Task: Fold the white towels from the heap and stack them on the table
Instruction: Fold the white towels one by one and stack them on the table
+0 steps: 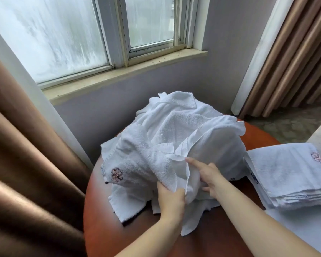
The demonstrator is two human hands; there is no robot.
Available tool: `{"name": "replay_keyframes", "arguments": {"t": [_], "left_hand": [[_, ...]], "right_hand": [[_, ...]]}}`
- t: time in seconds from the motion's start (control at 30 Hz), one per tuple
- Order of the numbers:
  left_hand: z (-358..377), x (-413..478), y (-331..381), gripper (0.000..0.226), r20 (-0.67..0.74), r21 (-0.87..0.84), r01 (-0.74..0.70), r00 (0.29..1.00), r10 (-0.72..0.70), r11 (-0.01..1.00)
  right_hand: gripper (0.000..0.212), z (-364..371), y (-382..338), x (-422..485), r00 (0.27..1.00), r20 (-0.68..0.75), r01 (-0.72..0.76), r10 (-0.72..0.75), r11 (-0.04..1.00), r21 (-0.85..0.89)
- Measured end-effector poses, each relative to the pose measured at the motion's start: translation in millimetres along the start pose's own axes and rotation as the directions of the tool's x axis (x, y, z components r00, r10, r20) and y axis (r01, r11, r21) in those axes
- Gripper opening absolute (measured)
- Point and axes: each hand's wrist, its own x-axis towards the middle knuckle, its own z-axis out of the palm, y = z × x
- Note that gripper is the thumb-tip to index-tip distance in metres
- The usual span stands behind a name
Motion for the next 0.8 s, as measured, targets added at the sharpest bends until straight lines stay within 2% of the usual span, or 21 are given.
{"name": "replay_keyframes", "arguments": {"t": [0.07, 0.13, 0.17, 0.23, 0.3, 0.33, 0.4, 0.5, 0.57, 0.67, 0.8], "left_hand": [[0, -7, 5, 0.055, 0.051, 0.042, -0.045, 0.998, 0.043, 0.998], [-3, -11, 10, 0.048, 0.07, 0.073, -0.046, 0.997, 0.041, 0.996], [-6, -13, 13, 0.041, 0.043, 0.066, -0.014, 0.999, 0.011, 0.998], [-13, -14, 22, 0.021, -0.093, 0.029, 0.047, 0.995, -0.044, 0.998], [-16, -12, 36, 0.013, -0.212, 0.017, -0.02, 0.977, 0.023, 1.0], [-17, -9, 42, 0.016, -0.222, 0.038, -0.085, 0.971, 0.091, 0.996], [-13, -4, 53, 0.025, -0.163, 0.104, -0.192, 0.965, 0.207, 0.976], [-1, 5, 66, 0.027, -0.033, 0.241, -0.302, 0.947, 0.319, 0.922], [10, 11, 78, 0.024, 0.047, 0.322, -0.38, 0.921, 0.386, 0.867], [31, 29, 90, 0.018, 0.179, 0.412, -0.459, 0.888, 0.425, 0.787], [64, 64, 92, 0.054, 0.281, 0.586, -0.444, 0.896, 0.343, 0.678]], "right_hand": [[0.07, 8, 9, 7, 0.999, -0.044, 0.012, -0.016, 0.997, -0.078], [0.04, 9, 14, 12, 0.981, -0.173, 0.069, -0.089, 0.991, -0.117], [0.035, 6, 16, 14, 0.968, -0.231, 0.075, -0.096, 0.992, -0.097], [0.039, -5, 17, 15, 0.952, -0.304, 0.035, -0.033, 0.999, 0.001], [0.04, -17, 19, 16, 0.955, -0.294, -0.005, 0.042, 0.992, 0.123], [0.042, -21, 19, 15, 0.958, -0.283, 0.001, 0.042, 0.989, 0.149], [0.051, -26, 19, 18, 0.955, -0.295, 0.068, -0.023, 0.987, 0.143], [0.038, -33, 7, 22, 0.933, -0.339, 0.167, -0.123, 0.98, 0.104], [0.034, -41, -3, 26, 0.918, -0.374, 0.207, -0.133, 0.964, 0.165], [0.038, -54, -14, 35, 0.904, -0.424, 0.194, -0.058, 0.939, 0.283], [0.059, -80, -16, 53, 0.937, -0.331, 0.081, 0.112, 0.852, 0.518]]}}
